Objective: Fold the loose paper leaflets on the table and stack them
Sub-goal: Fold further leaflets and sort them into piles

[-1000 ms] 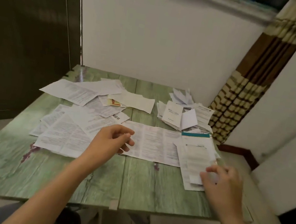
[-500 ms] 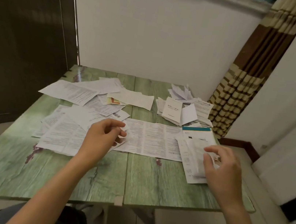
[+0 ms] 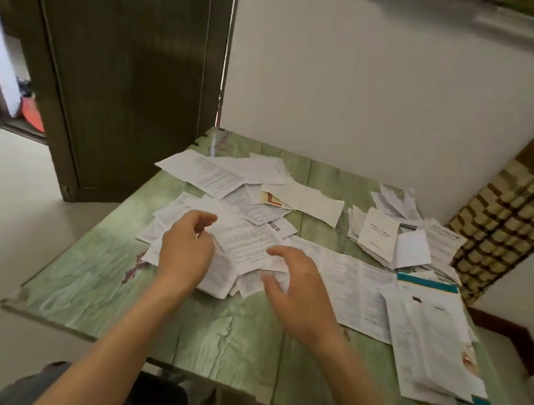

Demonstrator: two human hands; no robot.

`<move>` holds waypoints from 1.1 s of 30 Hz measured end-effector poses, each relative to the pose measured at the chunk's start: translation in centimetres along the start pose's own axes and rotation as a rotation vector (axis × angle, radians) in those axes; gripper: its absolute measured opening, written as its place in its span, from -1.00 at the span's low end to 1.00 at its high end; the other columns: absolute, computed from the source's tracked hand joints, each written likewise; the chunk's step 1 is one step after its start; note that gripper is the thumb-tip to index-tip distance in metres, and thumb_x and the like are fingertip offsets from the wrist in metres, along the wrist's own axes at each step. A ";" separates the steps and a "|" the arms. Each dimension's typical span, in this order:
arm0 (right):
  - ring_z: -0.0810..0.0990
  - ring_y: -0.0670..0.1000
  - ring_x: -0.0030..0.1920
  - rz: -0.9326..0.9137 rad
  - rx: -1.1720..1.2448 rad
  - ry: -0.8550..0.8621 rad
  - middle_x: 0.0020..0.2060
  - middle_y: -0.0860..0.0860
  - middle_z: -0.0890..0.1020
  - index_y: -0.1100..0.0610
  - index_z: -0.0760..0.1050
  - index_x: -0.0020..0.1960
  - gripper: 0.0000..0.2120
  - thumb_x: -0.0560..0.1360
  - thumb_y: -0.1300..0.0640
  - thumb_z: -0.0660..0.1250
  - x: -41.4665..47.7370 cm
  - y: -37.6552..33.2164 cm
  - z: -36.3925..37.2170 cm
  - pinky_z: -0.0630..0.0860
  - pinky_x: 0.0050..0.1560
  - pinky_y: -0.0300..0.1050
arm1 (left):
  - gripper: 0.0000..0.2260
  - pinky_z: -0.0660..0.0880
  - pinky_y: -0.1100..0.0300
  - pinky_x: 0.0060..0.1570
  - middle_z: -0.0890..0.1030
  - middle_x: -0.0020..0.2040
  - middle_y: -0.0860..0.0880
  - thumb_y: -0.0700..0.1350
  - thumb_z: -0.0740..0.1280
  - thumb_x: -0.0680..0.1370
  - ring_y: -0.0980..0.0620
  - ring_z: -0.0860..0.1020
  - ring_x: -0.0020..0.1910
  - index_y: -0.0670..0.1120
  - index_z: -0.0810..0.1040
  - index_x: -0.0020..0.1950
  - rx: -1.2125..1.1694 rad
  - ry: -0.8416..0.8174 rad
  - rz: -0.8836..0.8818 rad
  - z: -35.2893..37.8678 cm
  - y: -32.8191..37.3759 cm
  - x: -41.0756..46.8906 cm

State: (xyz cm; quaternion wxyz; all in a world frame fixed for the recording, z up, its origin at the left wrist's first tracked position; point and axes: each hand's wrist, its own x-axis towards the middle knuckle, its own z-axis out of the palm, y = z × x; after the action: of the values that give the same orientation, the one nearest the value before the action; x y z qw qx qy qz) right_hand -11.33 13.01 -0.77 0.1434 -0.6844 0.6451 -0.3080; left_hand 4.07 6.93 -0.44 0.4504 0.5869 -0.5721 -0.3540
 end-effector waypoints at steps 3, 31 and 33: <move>0.30 -0.13 0.36 0.013 0.083 -0.070 0.34 -0.11 0.40 0.00 0.32 0.38 -0.55 0.53 0.04 0.32 2.4 -0.2 0.7 0.17 0.25 -0.36 | -0.64 0.29 0.26 0.18 0.50 0.30 -0.06 -0.38 0.11 0.55 0.01 0.42 0.29 -0.14 0.47 0.29 0.042 -0.030 -0.022 -0.3 -0.3 0.4; 0.57 -0.13 0.11 -0.274 0.476 0.091 0.06 -0.06 0.64 0.10 0.58 0.11 -0.45 0.55 -0.28 0.04 2.9 -0.8 4.5 0.50 0.11 -0.16 | -0.87 0.58 0.04 -0.09 0.65 0.01 -0.13 -0.29 0.25 0.57 -0.10 0.63 -0.05 -0.15 0.53 0.07 -0.603 -0.152 -0.459 -1.5 -0.4 1.6; 0.57 -0.13 0.05 -0.122 0.535 0.183 0.05 -0.05 0.61 0.05 0.54 0.12 -0.55 0.51 -0.26 0.14 3.6 -0.8 4.0 0.55 0.03 -0.14 | -0.86 0.59 -0.02 -0.04 0.66 0.00 -0.14 -0.30 0.25 0.56 -0.12 0.64 -0.05 -0.16 0.54 0.07 -0.605 -0.221 -0.458 -2.3 -0.5 1.6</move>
State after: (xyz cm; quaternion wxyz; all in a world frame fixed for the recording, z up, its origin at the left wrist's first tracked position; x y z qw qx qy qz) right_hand -8.34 8.85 -2.51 0.2413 -0.6292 0.5088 -0.5357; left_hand 6.55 5.60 0.00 0.4481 0.4983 -0.3414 -0.6591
